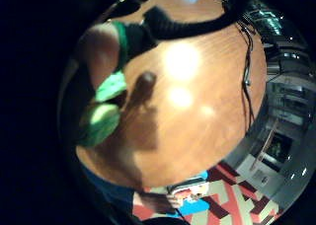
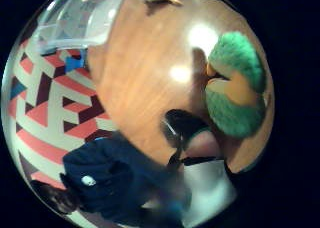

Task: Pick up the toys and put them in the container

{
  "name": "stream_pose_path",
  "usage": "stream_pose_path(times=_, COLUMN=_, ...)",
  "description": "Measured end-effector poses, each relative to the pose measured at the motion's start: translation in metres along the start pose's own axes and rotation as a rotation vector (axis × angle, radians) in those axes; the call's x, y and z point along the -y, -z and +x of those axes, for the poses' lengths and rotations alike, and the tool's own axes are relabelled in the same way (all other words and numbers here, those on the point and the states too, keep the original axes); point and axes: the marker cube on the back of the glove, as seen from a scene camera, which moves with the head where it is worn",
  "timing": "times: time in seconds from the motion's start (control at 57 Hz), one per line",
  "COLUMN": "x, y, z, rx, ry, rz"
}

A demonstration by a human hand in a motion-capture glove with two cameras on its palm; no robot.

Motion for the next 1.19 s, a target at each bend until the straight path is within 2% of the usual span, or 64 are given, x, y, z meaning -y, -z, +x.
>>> stream_pose_path(times=0.123, x=0.002, y=-0.006, z=-0.003, rx=0.034, ry=0.027, rz=0.224)
stream_pose_path(times=0.263, x=0.011, y=0.018, z=-0.008, rx=0.072, ry=0.058, rz=0.349)
stream_pose_path(times=0.474, x=0.033, y=0.145, z=-0.058, rx=0.051, ry=0.154, rz=0.461)
stream_pose_path(times=0.632, x=0.065, y=0.238, z=-0.109, rx=0.152, ry=0.225, rz=0.541)
stream_pose_path(times=0.719, x=0.093, y=0.272, z=-0.145, rx=0.284, ry=0.225, rz=0.635)
stream_pose_path(times=0.807, x=0.126, y=0.281, z=-0.175, rx=0.344, ry=0.191, rz=0.723)
stream_pose_path(times=0.877, x=0.154, y=0.272, z=-0.194, rx=0.357, ry=0.169, rz=0.655)
stream_pose_path(times=1.053, x=0.215, y=0.222, z=-0.237, rx=0.268, ry=0.188, rz=0.235)
stream_pose_path(times=1.141, x=0.217, y=0.213, z=-0.239, rx=0.201, ry=0.225, rz=0.207)
stream_pose_path(times=1.193, x=0.214, y=0.222, z=-0.224, rx=0.226, ry=0.193, rz=0.231)
